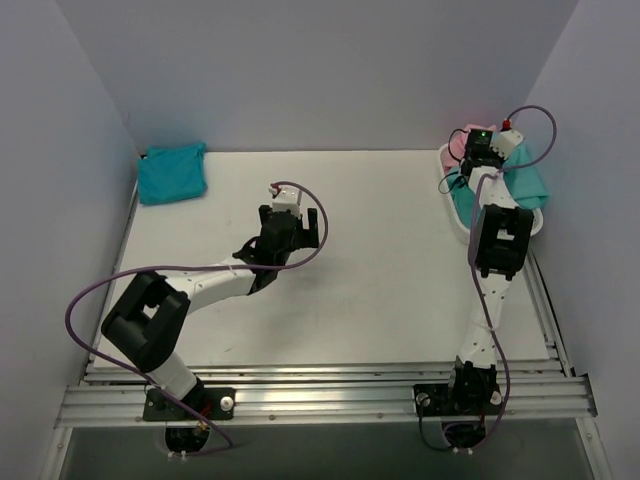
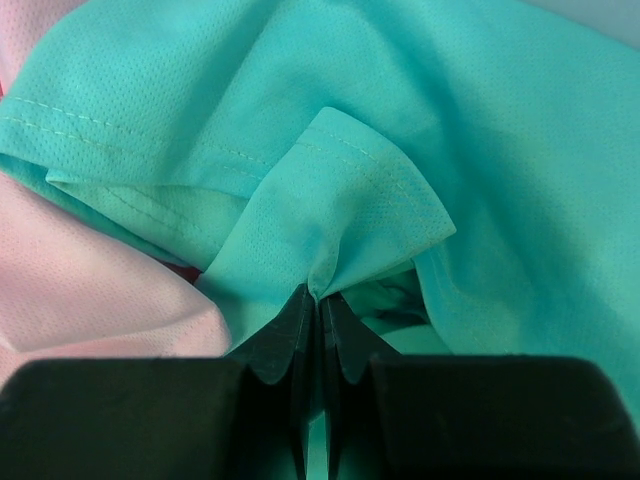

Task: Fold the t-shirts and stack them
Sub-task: Grab the tshirt from the pile

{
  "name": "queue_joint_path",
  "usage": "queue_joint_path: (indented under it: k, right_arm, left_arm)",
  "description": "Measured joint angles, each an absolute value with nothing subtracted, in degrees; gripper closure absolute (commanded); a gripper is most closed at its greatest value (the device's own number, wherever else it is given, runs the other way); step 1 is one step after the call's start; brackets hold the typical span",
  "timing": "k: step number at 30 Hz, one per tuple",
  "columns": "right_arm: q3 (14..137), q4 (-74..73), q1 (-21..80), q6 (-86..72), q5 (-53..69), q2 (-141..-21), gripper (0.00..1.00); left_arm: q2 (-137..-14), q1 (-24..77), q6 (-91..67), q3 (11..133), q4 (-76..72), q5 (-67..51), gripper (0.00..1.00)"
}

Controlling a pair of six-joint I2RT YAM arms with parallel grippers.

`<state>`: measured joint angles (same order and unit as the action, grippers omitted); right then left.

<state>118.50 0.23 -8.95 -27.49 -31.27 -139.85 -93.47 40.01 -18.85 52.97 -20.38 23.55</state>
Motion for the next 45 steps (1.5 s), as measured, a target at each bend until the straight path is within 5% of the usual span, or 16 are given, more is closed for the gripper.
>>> queue_joint_path:
  k: [11,21,35,45]
  right_arm:
    - [109.9,0.5,-2.7,-26.3,-33.3,-121.9,1.0]
    - [106.6,0.9,20.5,-23.9,-36.4,-97.6,1.0]
    - [134.5,-7.1,55.2,-8.7,-47.0,-103.4,1.0]
    - [106.1,-4.3,56.6,-9.4,-58.3,-89.8,1.0]
  left_arm:
    - [-93.3,40.0,-18.9,53.0,-20.3,23.5,0.06]
    - [-85.0,40.0,-19.3,52.4,-19.3,24.8,0.06]
    - [-63.3,40.0,-24.1,48.6,-9.9,30.2,0.06]
    - [-51.8,40.0,-28.4,46.0,-4.2,35.3,0.06]
